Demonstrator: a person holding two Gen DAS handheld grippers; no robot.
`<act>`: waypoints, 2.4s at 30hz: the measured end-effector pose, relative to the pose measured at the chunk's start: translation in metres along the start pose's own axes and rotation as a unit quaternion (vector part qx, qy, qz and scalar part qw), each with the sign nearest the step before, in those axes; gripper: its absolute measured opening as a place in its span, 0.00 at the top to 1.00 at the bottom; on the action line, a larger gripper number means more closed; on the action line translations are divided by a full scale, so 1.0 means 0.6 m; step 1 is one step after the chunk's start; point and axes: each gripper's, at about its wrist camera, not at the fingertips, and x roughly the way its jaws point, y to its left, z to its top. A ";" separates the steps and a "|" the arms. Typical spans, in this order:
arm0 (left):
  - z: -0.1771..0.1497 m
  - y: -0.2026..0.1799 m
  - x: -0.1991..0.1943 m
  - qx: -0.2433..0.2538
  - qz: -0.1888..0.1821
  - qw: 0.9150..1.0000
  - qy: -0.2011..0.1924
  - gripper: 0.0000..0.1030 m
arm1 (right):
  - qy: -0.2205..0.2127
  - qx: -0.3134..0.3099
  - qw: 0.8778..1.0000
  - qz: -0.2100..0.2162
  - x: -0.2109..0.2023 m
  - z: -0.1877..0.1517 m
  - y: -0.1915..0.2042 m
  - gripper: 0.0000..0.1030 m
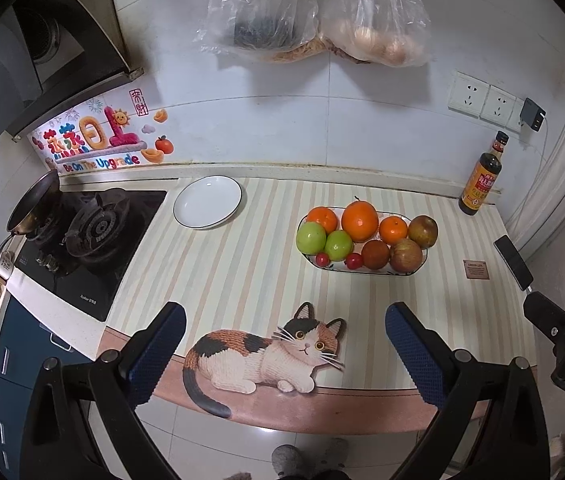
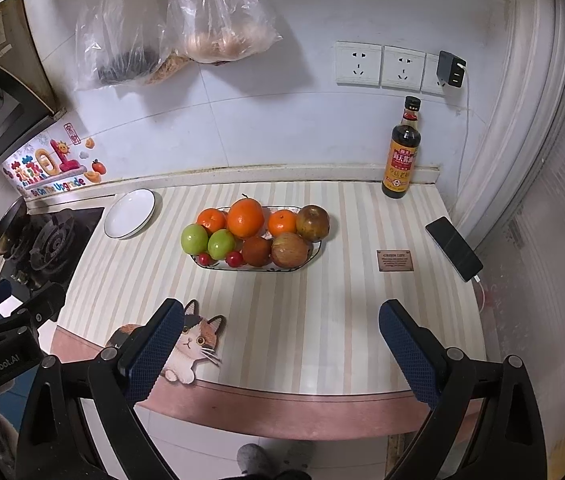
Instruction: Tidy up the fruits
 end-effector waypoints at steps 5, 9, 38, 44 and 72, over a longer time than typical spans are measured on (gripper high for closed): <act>0.001 -0.002 0.000 0.000 -0.001 1.000 0.000 0.01 | 0.002 -0.003 1.000 0.001 0.000 0.000 -0.002 0.03; 0.001 -0.002 0.000 0.001 -0.001 1.000 -0.001 0.01 | 0.003 -0.003 1.000 0.001 0.000 0.001 -0.003 0.03; 0.007 -0.016 -0.013 0.011 -0.006 1.000 -0.007 0.01 | -0.002 -0.002 1.000 0.003 -0.009 0.003 -0.012 0.03; 0.006 -0.016 -0.016 0.011 -0.006 1.000 -0.007 0.01 | -0.004 -0.006 1.000 0.005 -0.012 0.004 -0.009 0.03; 0.003 -0.016 -0.025 0.012 -0.009 1.000 -0.013 0.01 | -0.006 -0.007 1.000 0.008 -0.016 0.004 -0.008 0.03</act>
